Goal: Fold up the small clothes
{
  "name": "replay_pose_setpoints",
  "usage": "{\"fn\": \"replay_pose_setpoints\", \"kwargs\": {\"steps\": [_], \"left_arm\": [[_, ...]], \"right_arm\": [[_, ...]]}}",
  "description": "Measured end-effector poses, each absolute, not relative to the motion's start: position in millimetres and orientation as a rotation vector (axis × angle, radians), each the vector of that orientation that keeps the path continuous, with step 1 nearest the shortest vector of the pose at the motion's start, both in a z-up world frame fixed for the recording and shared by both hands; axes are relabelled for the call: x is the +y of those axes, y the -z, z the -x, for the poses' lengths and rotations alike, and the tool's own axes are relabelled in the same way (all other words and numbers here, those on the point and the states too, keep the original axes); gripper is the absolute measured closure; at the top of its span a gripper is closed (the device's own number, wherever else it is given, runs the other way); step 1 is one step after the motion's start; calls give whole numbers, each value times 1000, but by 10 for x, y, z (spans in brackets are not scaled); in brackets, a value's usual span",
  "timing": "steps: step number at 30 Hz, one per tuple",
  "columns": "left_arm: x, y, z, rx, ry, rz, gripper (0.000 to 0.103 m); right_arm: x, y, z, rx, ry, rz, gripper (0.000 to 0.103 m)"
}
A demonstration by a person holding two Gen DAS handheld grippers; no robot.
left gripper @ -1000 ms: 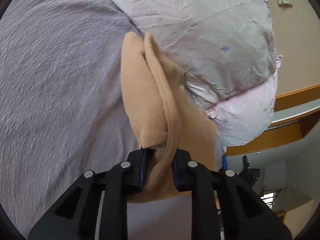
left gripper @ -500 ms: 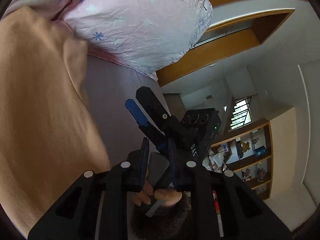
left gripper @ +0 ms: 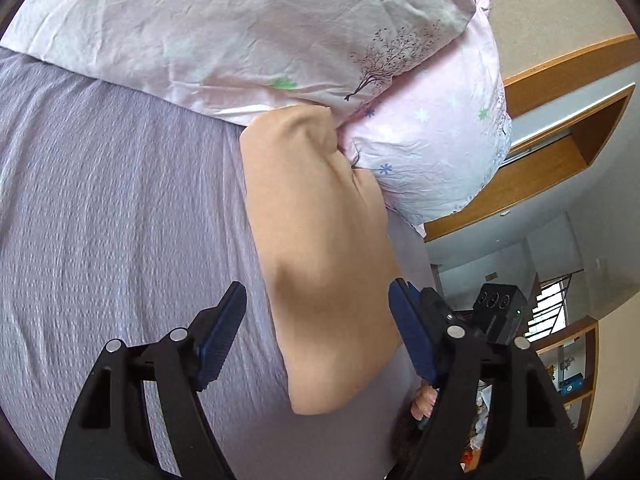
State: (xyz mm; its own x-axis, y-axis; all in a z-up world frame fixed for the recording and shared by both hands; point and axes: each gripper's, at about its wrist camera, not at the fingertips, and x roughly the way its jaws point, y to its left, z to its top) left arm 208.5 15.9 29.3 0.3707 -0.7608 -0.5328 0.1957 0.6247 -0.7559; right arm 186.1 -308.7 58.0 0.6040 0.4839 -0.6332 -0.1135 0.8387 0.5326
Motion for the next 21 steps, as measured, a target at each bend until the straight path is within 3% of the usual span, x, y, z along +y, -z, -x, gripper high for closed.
{"fn": "replay_pose_setpoints", "kwargs": {"steps": [2,3,4,5,10,12,13,15,16,17,21], "left_arm": [[152,-237,-2080,1032,689,674,29],[116,-212,-2059,1040,695,674,29],[86,-194,-2053,1045,700,670,29],[78,-190,-2031,1050,699,668,29],[-42,-178,-2031,1068,727,645,28],[-104,-154,-2033,1082,740,633,24],[-140,-138,-2040,1091,746,628,24],[-223,-85,-2065,1118,752,622,22],[-258,-62,-2077,1129,757,622,22],[-297,-40,-2092,1135,757,619,22],[-422,68,-2170,1153,728,610,22]], "right_arm": [[-3023,-470,-1975,898,-347,-458,36],[-2980,-426,-2033,918,-338,-439,45],[-2929,-383,-2073,935,-337,-414,76],[-2876,-368,-2097,943,-339,-385,83],[-3005,-749,-1749,797,-323,-416,87],[-3049,-736,-1621,823,-291,-410,84],[-3036,-654,-1611,880,-270,-390,74],[-3128,-502,-1581,960,-214,-422,46],[-3226,-452,-1560,967,-218,-491,25],[-3314,-417,-1543,960,-229,-556,21],[-3391,-268,-1571,1010,-278,-625,23]]}}
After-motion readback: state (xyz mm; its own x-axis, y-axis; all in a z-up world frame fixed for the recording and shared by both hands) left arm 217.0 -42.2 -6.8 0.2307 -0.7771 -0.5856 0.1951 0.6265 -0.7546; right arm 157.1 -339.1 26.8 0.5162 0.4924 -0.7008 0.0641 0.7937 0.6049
